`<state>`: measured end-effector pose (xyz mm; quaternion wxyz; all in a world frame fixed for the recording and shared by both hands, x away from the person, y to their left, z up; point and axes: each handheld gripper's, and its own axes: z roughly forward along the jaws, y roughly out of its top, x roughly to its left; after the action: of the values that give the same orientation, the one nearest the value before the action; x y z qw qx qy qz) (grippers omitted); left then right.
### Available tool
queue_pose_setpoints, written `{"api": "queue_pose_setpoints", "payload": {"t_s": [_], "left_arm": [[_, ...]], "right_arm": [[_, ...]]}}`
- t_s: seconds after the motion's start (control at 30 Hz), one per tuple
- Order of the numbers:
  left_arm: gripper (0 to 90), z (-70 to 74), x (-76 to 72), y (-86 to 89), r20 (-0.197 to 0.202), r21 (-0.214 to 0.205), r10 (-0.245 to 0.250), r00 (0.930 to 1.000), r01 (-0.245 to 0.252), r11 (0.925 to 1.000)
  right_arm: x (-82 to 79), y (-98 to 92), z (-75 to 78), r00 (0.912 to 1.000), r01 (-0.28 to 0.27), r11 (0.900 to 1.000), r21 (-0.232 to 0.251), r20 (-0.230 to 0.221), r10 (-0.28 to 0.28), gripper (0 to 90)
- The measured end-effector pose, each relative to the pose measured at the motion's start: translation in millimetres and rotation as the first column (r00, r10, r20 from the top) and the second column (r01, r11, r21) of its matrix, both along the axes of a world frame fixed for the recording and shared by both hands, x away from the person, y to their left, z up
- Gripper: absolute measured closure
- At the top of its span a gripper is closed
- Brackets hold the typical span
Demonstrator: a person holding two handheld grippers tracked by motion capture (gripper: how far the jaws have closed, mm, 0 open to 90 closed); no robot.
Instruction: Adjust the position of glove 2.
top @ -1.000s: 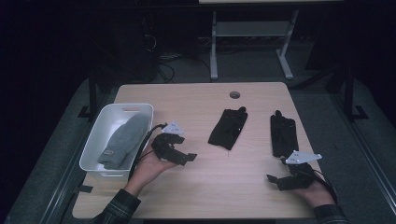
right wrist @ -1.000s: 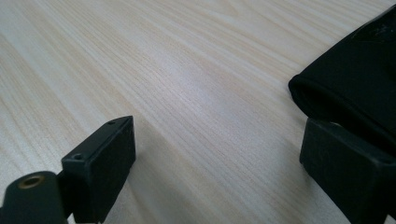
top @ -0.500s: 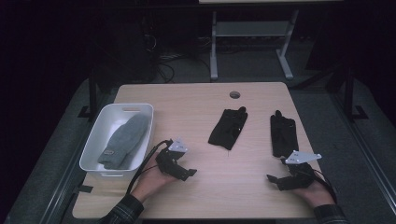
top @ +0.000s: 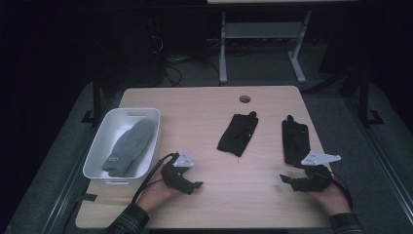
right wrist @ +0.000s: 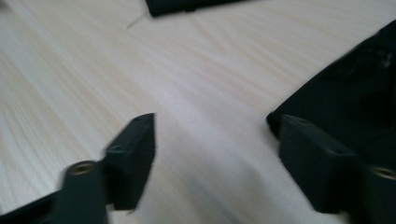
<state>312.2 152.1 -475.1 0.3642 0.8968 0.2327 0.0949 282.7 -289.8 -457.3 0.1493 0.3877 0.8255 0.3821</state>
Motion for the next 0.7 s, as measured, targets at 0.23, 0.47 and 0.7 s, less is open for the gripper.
{"api": "queue_pose_setpoints", "payload": {"t_s": [0.23,0.47,0.7], "left_arm": [[12.1,-2.8,-0.6,-0.6,0.015,-0.030,0.019,0.9997,-0.018,0.9994],[12.0,-2.6,-0.6,-0.7,0.013,-0.030,0.020,0.9997,-0.019,0.9994],[12.0,-2.3,-0.7,-0.5,0.006,-0.028,0.015,0.9999,-0.015,0.9995]], "right_arm": [[26.4,-6.9,14.4,0.9995,0.031,0.9990,0.033,-0.006,-0.031,59.5],[55.7,-16.8,25.5,0.9940,0.109,0.9936,0.032,0.004,-0.109,87.8],[92.0,-21.2,23.0,0.9865,0.164,0.9865,0.004,0.000,-0.164,90.0]]}}
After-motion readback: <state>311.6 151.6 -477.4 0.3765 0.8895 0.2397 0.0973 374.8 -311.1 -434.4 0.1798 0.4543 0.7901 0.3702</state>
